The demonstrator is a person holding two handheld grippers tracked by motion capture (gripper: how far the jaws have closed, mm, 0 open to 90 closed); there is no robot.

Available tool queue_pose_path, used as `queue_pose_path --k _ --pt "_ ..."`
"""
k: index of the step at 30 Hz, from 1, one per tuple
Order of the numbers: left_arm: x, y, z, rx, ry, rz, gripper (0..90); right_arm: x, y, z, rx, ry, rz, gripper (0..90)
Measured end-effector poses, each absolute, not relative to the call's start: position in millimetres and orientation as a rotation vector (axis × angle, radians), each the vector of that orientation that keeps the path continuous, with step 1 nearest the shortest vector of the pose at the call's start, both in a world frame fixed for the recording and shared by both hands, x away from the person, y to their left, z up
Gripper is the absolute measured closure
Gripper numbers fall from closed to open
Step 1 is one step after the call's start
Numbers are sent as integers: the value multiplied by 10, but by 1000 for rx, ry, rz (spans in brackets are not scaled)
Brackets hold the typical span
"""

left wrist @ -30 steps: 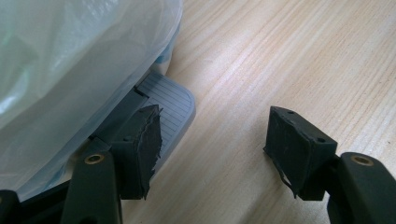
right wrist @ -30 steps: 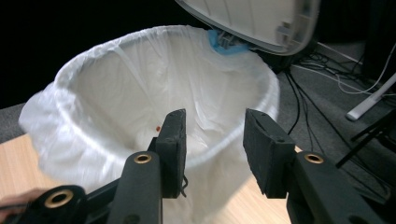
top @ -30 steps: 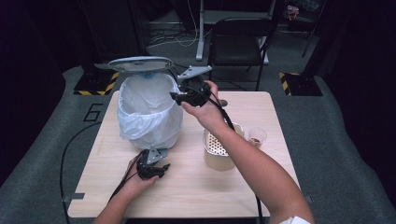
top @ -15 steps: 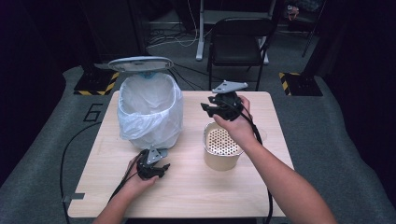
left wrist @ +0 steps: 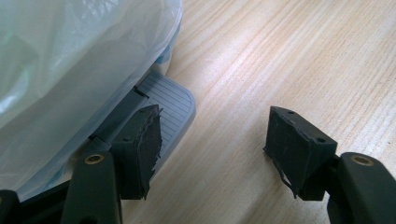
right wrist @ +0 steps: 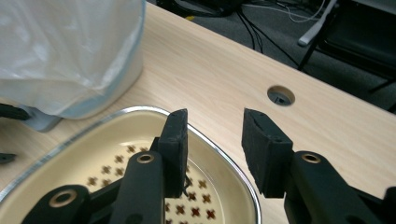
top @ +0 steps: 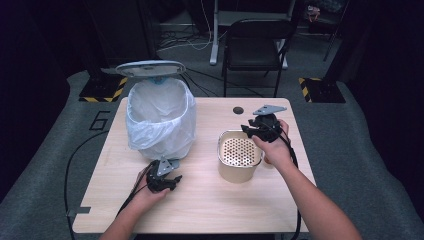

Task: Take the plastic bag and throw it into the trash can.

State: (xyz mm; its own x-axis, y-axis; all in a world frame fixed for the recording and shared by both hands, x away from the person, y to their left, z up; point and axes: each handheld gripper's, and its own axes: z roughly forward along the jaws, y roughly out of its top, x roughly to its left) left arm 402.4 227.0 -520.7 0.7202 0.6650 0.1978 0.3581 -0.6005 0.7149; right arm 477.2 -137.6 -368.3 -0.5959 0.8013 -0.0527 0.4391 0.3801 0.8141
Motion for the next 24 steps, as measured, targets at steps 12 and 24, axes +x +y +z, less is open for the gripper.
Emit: queue_pose_path --k 12,24 --pt "4019 2273 -5213 2250 775 596 358 4864 -1642 -4003 1190 2223 1085 650" --pt "4018 2273 -5213 2251 776 596 358 4841 -1737 -4164 1225 2277 1124 784"
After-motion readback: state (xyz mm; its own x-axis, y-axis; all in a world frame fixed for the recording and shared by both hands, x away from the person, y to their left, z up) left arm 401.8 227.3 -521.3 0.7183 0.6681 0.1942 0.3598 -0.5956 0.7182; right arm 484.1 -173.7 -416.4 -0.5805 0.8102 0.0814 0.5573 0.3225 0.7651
